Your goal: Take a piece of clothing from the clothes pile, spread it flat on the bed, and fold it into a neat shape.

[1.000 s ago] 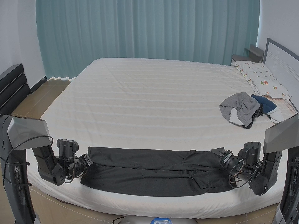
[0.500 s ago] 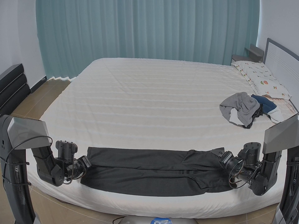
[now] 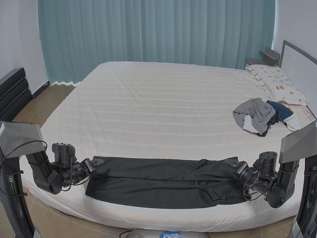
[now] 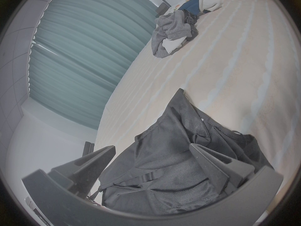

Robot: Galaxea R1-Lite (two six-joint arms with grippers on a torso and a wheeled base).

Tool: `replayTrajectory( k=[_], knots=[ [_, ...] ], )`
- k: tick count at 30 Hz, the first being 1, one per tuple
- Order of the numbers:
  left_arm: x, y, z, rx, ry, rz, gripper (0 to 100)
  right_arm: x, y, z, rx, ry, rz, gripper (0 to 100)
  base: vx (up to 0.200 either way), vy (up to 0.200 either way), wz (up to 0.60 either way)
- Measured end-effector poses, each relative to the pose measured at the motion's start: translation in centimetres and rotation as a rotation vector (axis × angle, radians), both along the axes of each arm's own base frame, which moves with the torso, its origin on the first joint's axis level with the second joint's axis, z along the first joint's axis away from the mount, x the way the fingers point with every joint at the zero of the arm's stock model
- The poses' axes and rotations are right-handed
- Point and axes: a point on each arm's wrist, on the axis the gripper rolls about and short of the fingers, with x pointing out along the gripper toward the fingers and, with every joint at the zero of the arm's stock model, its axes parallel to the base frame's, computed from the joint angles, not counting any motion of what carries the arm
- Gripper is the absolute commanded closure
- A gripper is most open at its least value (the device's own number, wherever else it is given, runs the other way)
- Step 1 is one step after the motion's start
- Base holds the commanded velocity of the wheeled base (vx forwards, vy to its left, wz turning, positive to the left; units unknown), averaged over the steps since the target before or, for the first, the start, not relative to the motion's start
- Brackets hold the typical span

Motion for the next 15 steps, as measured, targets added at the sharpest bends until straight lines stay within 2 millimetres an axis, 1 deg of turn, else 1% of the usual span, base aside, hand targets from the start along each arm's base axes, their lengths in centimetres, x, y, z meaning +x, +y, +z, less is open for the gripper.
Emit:
replayTrajectory(
  k=[3, 6, 11, 15],
  knots=[
    [0.3, 0.1, 0.0, 0.07, -0.027, -0.065, 0, 0.0, 0.0, 0.0, 0.0, 0.002, 0.001, 0, 0.0, 0.0, 0.0],
    [0.8, 0.1, -0.5, 0.129, -0.037, -0.11, 0, -0.1, 0.1, 0.0, -0.001, 0.003, 0.004, 0, 0.0, 0.0, 0.0],
    [1.5, -0.3, -2.2, 0.158, 0.001, -0.145, 0, -0.2, 0.2, -0.1, -0.001, 0.006, 0.009, 0, 0.0, 0.0, 0.0],
    [1.8, -0.8, -2.9, 0.166, 0.01, -0.167, 0, -0.2, 0.2, -0.1, -0.002, 0.009, 0.011, 0, 0.0, 0.0, 0.0]
  ],
)
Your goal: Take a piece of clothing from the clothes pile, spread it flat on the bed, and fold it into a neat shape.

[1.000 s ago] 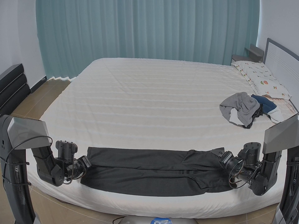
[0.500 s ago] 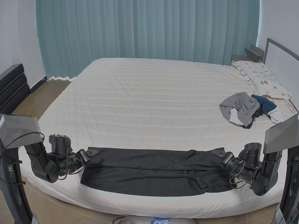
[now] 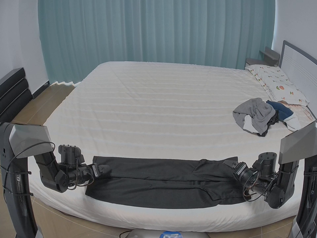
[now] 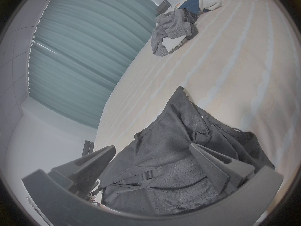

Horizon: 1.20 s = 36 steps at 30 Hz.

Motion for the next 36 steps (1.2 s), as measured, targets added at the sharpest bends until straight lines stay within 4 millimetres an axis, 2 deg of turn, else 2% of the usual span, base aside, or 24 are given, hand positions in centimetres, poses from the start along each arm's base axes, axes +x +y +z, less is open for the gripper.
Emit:
replayTrajectory(
  k=[10, 11, 25, 36],
  knots=[
    [-0.6, -0.5, -0.9, 0.037, 0.022, -0.044, 0, -0.1, 0.3, -0.1, -0.002, 0.004, 0.012, 0, 0.0, 0.0, 0.0],
    [-0.6, -0.5, -1.0, 0.037, 0.023, -0.045, 100, -0.1, 0.4, -0.1, -0.002, 0.005, 0.013, 0, 0.0, 0.0, 0.0],
    [-0.5, 0.1, -0.7, 0.036, 0.004, -0.013, 100, -0.2, 0.4, -0.2, -0.002, 0.01, 0.016, 0, 0.0, 0.0, 0.0],
    [-0.5, 0.8, 0.4, 0.019, -0.034, 0.028, 100, 0.3, -1.0, -0.3, 0.008, 0.009, -0.022, 0, 0.0, 0.0, 0.0]
  ],
)
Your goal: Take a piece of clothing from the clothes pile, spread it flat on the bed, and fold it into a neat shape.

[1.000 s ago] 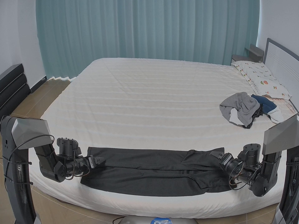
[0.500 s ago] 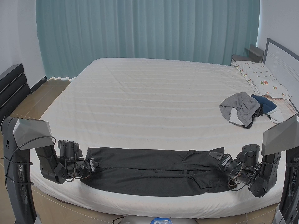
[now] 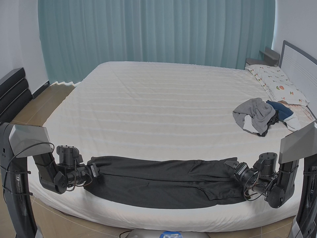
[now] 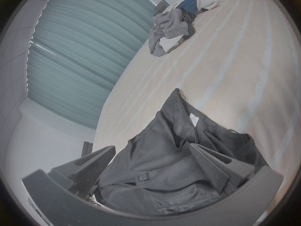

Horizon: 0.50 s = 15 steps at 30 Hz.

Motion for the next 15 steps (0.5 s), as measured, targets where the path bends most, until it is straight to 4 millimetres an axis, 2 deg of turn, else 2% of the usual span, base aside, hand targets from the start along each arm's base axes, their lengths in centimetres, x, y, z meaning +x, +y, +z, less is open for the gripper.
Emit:
replayTrajectory(
  k=[6, 15],
  knots=[
    [-0.1, 0.0, 0.3, -0.015, -0.002, 0.011, 100, 0.8, -1.6, 0.0, 0.01, -0.014, -0.042, 0, -0.2, 0.0, 0.0],
    [0.1, 0.0, 0.5, -0.038, -0.009, 0.029, 100, 1.7, -3.1, -0.3, 0.017, -0.024, -0.082, 0, 0.0, 0.0, 0.0]
  ],
)
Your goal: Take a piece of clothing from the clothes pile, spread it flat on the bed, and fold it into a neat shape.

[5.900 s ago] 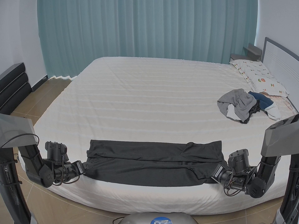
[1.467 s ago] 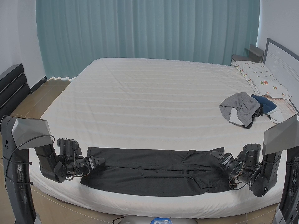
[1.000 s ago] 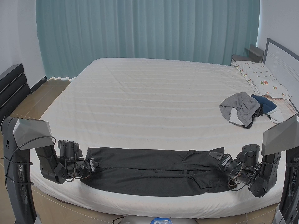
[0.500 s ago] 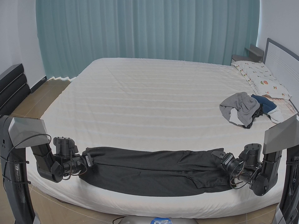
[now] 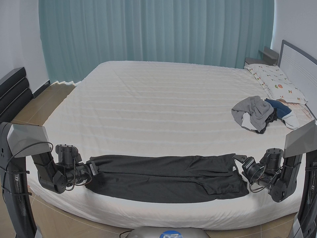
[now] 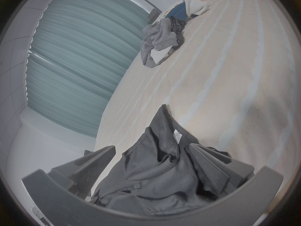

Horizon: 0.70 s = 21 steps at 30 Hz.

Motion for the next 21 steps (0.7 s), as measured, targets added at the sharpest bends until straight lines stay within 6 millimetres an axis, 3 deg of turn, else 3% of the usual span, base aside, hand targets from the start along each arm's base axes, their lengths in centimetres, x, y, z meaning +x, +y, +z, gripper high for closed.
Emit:
replayTrajectory(
  k=[6, 13, 21],
  knots=[
    [0.4, 0.0, 0.4, -0.06, -0.008, 0.045, 100, 0.1, -0.4, -0.1, 0.002, -0.002, -0.01, 0, 0.0, 0.0, 0.0],
    [0.6, -0.5, 1.1, -0.069, -0.029, 0.037, 100, 0.2, -0.5, -0.1, 0.011, -0.002, -0.001, 0, 0.0, -0.2, 0.0],
    [0.3, -2.4, 3.0, -0.103, -0.062, 0.011, 100, 0.6, -1.2, 0.0, 0.02, -0.016, -0.015, 0, 0.0, -0.2, 0.0]
  ],
)
